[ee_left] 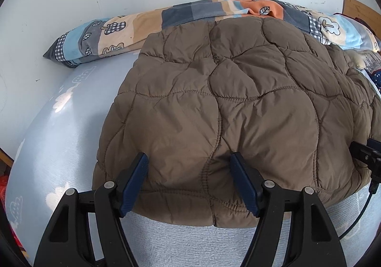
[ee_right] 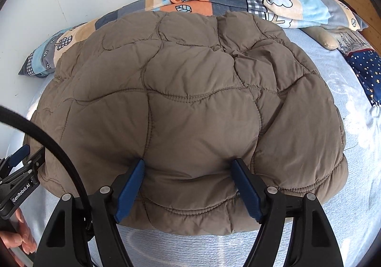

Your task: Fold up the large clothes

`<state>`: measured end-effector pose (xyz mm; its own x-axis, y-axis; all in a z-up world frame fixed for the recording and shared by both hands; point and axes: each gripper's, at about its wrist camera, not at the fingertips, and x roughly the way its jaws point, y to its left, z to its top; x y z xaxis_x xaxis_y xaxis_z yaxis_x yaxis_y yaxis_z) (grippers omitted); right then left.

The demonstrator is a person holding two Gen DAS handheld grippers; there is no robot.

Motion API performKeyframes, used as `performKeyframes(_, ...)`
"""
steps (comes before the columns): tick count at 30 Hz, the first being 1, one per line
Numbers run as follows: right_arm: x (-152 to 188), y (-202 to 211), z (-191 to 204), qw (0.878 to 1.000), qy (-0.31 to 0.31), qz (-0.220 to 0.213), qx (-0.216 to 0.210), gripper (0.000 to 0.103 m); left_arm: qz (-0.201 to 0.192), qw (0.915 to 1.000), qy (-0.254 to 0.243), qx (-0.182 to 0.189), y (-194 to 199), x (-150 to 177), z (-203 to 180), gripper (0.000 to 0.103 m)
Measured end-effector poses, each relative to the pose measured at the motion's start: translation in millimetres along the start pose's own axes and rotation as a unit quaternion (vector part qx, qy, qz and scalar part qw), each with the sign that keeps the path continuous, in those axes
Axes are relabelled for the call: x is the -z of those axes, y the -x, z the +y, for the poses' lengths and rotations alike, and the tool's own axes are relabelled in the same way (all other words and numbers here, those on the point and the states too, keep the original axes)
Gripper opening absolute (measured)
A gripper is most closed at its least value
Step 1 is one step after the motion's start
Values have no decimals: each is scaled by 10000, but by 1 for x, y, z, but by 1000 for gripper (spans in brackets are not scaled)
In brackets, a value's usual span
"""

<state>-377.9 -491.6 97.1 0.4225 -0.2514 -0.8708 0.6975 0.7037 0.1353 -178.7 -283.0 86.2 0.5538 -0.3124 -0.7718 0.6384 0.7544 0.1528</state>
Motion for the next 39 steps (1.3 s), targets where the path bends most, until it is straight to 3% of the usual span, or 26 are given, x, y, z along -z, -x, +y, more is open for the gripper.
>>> performKeyframes(12, -2, -7, -2, 9998, -49, 151, -73, 82, 82, 9999, -74, -35, -6, -1, -1, 74)
performKeyframes(19, -7, 7, -11, 9986, -266, 190, -418, 86, 164, 9984, 316, 451, -1, -13, 23, 75)
performKeyframes(23, -18, 35, -35, 9917, -763, -180, -1023, 86, -52, 9955, 796, 510, 7, -23, 51, 74)
performKeyframes(26, -25, 54, -65, 9857, -1149, -570, -1096, 86, -105, 9928, 1099, 470, 5, -28, 72, 74)
performKeyframes(27, -26, 57, -74, 9850, -1258, -638, -993, 85, -65, 9920, 1180, 438, 1, -29, 80, 74)
performKeyframes(29, -26, 57, -95, 9817, -1516, -691, -927, 71, 24, 9908, 1281, 434, -8, -30, 89, 74)
performKeyframes(31, -24, 48, -119, 9772, -1838, -567, -893, 46, 197, 9899, 1356, 356, -21, -30, 98, 74)
performKeyframes(33, -21, 35, -139, 9713, -2152, -397, -927, 37, 404, 9876, 1458, 411, -34, -27, 104, 74)
performKeyframes(36, -14, 11, -150, 9648, -2404, 37, -1064, 34, 752, 9837, 1518, 600, -51, -25, 105, 75)
performKeyframes(39, -16, 0, -150, 9660, -2359, 181, -1039, 34, 879, 9836, 1431, 659, -59, -24, 103, 76)
